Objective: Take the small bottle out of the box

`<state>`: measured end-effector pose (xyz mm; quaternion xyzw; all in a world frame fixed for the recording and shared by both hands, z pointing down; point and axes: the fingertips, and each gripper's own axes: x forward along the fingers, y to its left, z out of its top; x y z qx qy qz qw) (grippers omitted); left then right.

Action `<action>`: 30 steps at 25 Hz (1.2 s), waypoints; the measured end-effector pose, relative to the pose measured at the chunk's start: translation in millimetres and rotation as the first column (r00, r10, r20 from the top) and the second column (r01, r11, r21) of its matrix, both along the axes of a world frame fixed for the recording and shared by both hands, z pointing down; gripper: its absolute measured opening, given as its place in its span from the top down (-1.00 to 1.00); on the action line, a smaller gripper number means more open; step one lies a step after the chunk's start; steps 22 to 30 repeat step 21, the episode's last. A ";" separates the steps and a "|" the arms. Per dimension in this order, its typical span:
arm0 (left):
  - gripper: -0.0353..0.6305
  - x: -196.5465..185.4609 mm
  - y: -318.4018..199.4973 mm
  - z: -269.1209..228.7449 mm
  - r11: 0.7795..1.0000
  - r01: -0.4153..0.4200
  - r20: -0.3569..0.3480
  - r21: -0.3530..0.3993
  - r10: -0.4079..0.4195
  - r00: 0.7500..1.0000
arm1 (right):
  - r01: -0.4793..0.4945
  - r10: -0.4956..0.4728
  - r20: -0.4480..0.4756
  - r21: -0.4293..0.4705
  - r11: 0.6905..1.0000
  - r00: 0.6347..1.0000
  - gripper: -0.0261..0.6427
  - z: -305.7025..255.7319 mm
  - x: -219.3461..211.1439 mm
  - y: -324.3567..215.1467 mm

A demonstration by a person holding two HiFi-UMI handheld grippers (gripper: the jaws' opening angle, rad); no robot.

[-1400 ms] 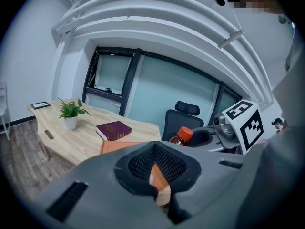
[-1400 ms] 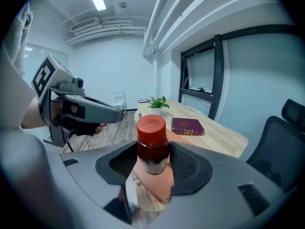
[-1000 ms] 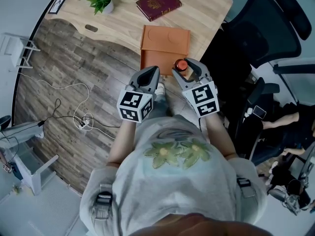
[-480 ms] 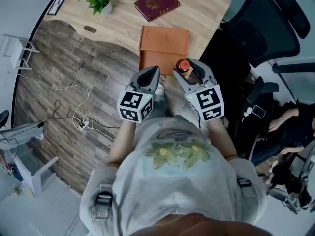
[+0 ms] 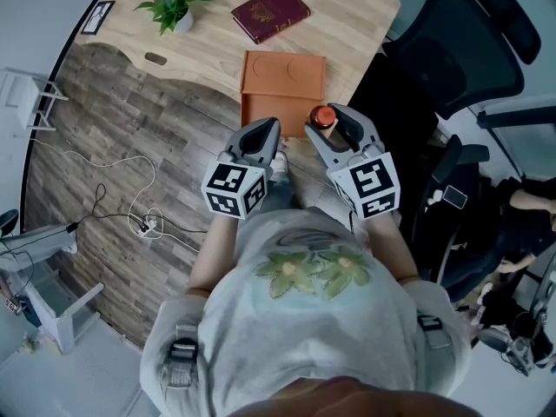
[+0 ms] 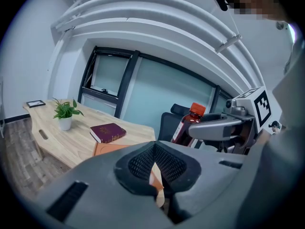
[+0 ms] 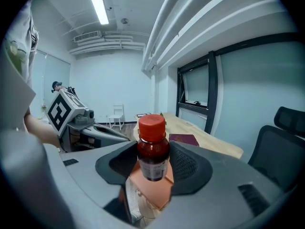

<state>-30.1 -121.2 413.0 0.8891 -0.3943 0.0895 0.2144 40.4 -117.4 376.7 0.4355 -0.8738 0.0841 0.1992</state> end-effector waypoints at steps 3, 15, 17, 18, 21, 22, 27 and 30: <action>0.87 1.9 0.0 -1.6 1.000 -0.005 -0.002 0.003 0.005 1.000 | -0.006 0.006 0.005 0.012 1.000 1.000 0.30 -6.9 3.2 0.3; 0.87 6.5 2.6 -3.0 1.000 -0.009 -0.014 -0.003 0.009 1.000 | 0.009 -0.009 0.010 0.011 1.000 1.000 0.30 -12.3 3.5 3.8; 0.87 5.4 2.8 -1.3 1.000 -0.007 -0.013 -0.007 0.007 1.000 | 0.012 -0.012 0.009 0.008 1.000 1.000 0.30 -10.6 2.9 3.2; 0.87 4.8 2.9 -0.4 1.000 -0.007 -0.011 -0.009 0.007 1.000 | 0.013 -0.013 0.009 0.007 1.000 1.000 0.30 -9.8 2.7 2.9; 0.88 3.0 2.4 2.3 1.000 -0.006 -0.007 -0.013 0.005 1.000 | 0.015 -0.015 0.008 0.003 1.000 1.000 0.30 -7.0 2.0 1.3; 0.88 3.0 2.4 2.3 1.000 -0.006 -0.007 -0.013 0.005 1.000 | 0.015 -0.015 0.008 0.003 1.000 1.000 0.30 -7.0 2.0 1.3; 0.88 3.0 2.4 2.3 1.000 -0.006 -0.007 -0.013 0.005 1.000 | 0.015 -0.015 0.008 0.003 1.000 1.000 0.30 -7.0 2.0 1.3; 0.88 3.0 2.4 2.3 1.000 -0.006 -0.007 -0.013 0.005 1.000 | 0.015 -0.015 0.008 0.003 1.000 1.000 0.30 -7.0 2.0 1.3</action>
